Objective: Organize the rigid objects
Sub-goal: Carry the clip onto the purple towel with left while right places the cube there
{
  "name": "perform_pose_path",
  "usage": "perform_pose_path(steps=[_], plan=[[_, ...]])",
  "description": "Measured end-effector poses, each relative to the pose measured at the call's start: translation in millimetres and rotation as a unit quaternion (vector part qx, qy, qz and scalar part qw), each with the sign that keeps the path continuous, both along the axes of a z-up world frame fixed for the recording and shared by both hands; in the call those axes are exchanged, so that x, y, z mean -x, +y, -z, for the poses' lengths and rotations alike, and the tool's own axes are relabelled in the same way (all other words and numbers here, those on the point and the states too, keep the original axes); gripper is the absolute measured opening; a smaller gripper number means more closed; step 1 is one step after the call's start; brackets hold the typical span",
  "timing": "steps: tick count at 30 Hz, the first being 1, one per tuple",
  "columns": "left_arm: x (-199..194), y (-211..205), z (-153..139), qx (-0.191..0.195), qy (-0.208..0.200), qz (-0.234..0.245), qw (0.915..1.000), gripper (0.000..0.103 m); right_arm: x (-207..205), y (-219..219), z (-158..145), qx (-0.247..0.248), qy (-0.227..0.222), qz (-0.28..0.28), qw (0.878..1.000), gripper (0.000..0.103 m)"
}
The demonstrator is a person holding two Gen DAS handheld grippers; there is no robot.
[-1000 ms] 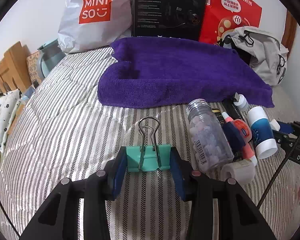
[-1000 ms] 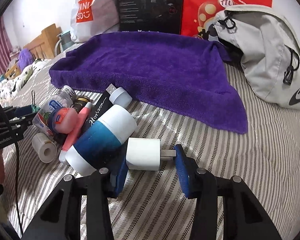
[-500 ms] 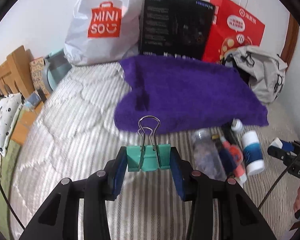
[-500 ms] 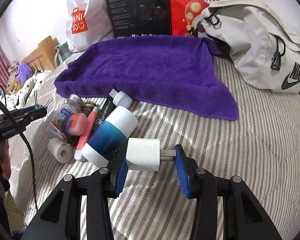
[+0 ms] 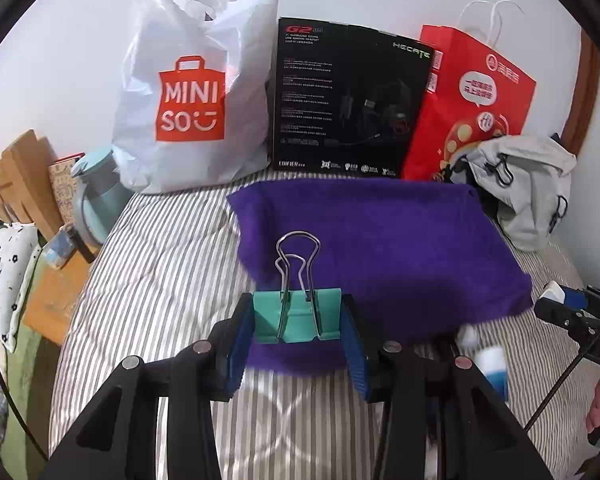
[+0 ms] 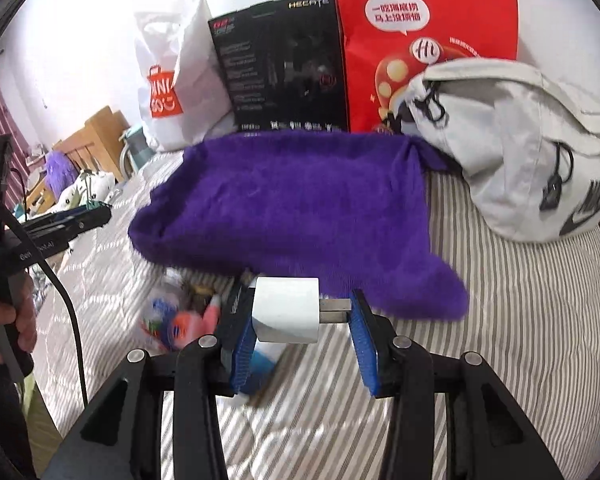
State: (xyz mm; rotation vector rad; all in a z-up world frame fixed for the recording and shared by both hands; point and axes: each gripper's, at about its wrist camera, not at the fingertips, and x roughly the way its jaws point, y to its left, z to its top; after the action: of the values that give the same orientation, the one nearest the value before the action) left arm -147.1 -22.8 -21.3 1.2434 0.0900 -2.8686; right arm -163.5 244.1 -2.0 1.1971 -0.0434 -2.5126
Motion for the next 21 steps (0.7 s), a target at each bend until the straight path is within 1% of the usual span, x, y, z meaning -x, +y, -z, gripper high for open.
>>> perform_pose_path(steps=[3, 6, 12, 17, 21], plan=[[17.9, 4.0, 3.8, -0.002, -0.002, -0.001, 1.0, 0.04, 23.5, -1.5, -0.5, -0.007, 0.001, 0.002, 1.0, 0.044], [38.9, 8.4, 10.6, -0.003, -0.008, -0.002, 1.0, 0.04, 48.4, -1.9, 1.8, -0.001, -0.002, 0.002, 1.0, 0.044], [82.6, 16.9, 24.3, -0.012, -0.021, -0.001, 0.9997, 0.04, 104.8, -4.9, 17.4, 0.004, -0.012, 0.0, 1.0, 0.044], [114.5, 22.1, 35.7, -0.015, -0.034, 0.002, 0.9993, 0.04, 148.3, -10.0, 30.3, -0.003, -0.025, 0.002, 1.0, 0.044], [132.4, 25.3, 46.5, -0.02, -0.048, 0.003, 0.9986, 0.04, 175.2, -20.3, 37.8, -0.024, -0.033, 0.001, 0.999, 0.044]])
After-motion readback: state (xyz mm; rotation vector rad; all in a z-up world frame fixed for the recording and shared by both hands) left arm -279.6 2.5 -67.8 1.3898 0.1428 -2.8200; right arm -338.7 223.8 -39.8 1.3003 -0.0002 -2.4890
